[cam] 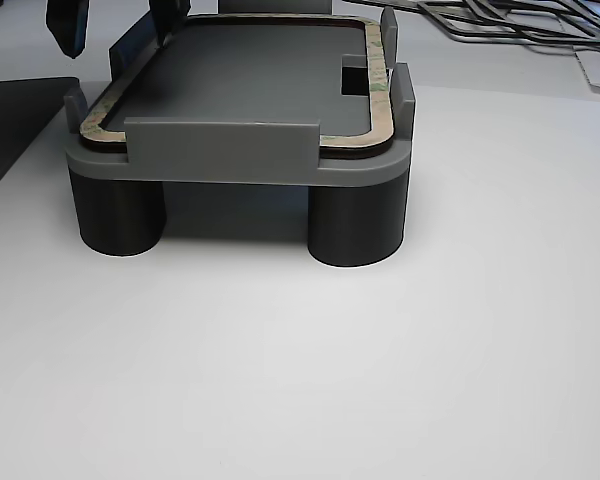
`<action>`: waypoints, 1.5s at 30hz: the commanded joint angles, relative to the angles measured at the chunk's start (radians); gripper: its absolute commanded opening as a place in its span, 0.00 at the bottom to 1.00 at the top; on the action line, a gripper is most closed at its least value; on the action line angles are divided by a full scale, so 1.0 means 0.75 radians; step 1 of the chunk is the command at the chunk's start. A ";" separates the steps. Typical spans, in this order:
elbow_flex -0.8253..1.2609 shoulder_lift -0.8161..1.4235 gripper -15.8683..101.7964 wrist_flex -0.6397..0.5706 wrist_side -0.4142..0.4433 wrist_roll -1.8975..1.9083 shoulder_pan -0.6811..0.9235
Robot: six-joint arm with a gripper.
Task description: Move top rectangular frame to the holder.
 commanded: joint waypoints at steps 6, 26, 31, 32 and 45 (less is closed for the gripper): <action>0.393 0.593 0.98 -0.303 0.274 -0.988 -0.074; 1.597 1.923 0.98 -0.929 -0.076 -2.503 -0.654; 1.771 2.107 0.98 -0.871 -0.121 -2.491 -0.657; 1.775 2.109 0.98 -0.873 -0.121 -2.485 -0.657; 1.784 2.107 0.98 -0.890 -0.108 -2.479 -0.657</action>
